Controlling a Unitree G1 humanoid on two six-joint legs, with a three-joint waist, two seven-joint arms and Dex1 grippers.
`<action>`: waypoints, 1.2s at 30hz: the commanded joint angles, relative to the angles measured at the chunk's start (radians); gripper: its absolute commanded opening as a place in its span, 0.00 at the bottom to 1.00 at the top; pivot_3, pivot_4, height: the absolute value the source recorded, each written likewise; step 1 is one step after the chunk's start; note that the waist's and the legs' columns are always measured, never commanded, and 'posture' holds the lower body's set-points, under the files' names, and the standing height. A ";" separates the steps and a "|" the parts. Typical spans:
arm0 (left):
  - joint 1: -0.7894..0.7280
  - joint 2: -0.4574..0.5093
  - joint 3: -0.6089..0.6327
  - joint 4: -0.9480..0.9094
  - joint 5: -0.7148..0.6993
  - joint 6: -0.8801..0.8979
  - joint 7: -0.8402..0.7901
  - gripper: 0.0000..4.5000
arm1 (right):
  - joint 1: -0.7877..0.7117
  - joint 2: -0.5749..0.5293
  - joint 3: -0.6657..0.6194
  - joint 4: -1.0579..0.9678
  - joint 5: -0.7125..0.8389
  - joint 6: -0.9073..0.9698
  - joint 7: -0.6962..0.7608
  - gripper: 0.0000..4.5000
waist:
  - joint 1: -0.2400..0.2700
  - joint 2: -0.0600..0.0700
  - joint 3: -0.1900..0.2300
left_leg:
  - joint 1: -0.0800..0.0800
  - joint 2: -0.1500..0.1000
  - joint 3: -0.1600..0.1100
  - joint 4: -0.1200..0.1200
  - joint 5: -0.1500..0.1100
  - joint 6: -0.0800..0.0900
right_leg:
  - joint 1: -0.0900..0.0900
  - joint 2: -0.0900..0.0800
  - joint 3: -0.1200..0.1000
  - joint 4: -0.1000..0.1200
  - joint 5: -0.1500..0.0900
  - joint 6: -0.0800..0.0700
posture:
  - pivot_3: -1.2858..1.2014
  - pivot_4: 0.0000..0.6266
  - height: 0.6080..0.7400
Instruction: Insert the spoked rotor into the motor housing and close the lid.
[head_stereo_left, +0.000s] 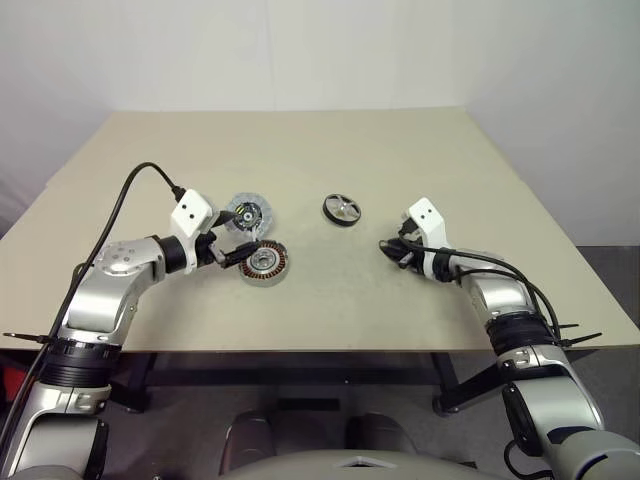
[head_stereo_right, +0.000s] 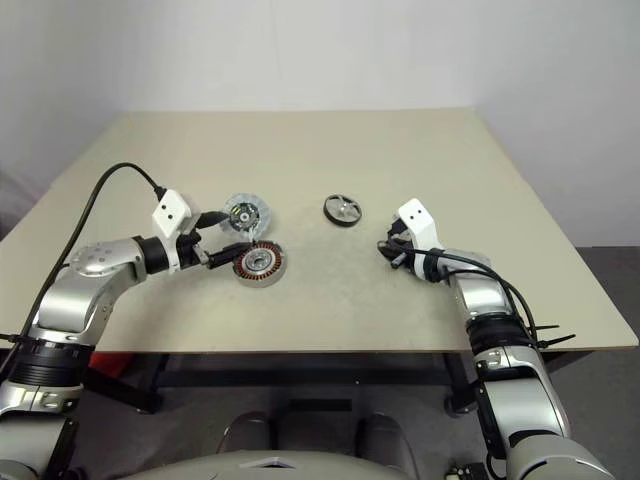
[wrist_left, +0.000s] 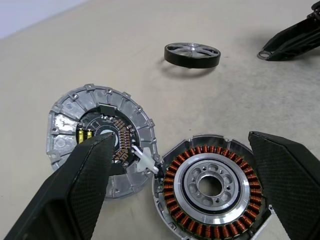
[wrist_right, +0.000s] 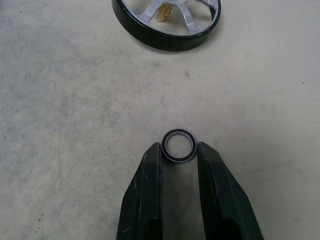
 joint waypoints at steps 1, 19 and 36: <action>-0.022 0.012 0.029 -0.011 0.001 -0.019 0.005 1.00 | -0.038 0.002 -0.021 -0.018 0.019 0.013 -0.003 0.15 | 0.000 0.000 0.000 | 0.000 0.000 0.000 0.000 0.000 0.000 | 0.000 0.000 0.000 0.000 0.000 0.000 | 0.52 0.00 1.00; 0.062 0.074 -0.039 0.038 0.048 0.003 -0.076 1.00 | -0.127 0.162 0.135 -0.331 0.103 0.232 0.074 0.15 | -0.006 0.000 0.000 | 0.000 0.001 0.000 -0.001 0.000 0.000 | 0.000 0.000 0.000 0.000 0.000 0.000 | 0.52 0.00 1.00; 0.170 0.132 0.006 0.070 0.095 -0.043 -0.051 1.00 | -0.219 0.350 0.251 -0.106 0.032 0.177 0.038 0.15 | -0.013 -0.001 0.000 | 0.000 0.000 -0.001 -0.002 0.000 -0.001 | 0.000 0.000 0.000 0.000 0.000 0.000 | 0.52 0.00 1.00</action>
